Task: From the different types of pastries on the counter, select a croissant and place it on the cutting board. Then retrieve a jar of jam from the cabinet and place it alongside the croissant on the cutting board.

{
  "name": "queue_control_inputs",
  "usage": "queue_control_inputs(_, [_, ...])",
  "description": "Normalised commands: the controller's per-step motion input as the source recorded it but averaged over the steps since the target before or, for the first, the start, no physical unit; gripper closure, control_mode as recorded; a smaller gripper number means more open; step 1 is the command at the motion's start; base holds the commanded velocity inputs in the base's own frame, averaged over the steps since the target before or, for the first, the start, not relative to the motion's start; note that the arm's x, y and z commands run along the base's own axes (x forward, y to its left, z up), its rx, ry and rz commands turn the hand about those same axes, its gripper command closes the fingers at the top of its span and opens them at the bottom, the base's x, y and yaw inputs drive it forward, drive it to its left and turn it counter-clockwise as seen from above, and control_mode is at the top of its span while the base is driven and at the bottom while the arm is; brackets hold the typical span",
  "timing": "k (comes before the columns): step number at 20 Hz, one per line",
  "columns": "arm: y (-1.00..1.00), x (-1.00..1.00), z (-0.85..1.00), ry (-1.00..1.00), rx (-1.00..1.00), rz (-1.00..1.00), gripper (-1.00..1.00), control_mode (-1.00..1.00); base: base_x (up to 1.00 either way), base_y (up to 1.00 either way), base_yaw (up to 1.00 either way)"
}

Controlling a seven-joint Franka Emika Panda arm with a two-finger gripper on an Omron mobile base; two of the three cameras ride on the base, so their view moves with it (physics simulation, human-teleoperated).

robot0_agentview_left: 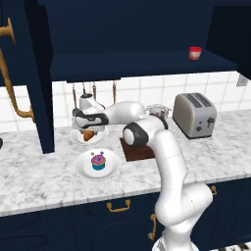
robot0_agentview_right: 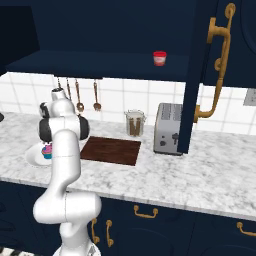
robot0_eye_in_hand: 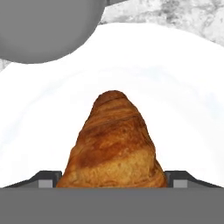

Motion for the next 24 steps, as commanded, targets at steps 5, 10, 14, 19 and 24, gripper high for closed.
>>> queue_control_inputs(5, [0.00, 0.01, 0.04, 0.00, 0.00, 0.00, 1.00, -1.00, 0.00, 0.00, 0.00])
queue_control_inputs(10, [-0.20, 0.00, 0.69, -0.04, -0.05, 0.00, 1.00, -1.00, 0.00, 0.00, 0.00])
queue_control_inputs(14, [-0.58, -0.07, 0.71, -0.01, 0.00, 0.00, 1.00, -1.00, 0.00, 0.00, 0.00])
queue_control_inputs(19, [-0.72, -0.74, -0.02, 0.00, -0.07, 0.00, 1.00, -1.00, 0.00, 0.00, 0.00])
queue_control_inputs(24, [-0.72, -1.00, -0.57, 0.10, -0.15, 0.06, 1.00, -1.00, 0.00, 0.00, 0.00])
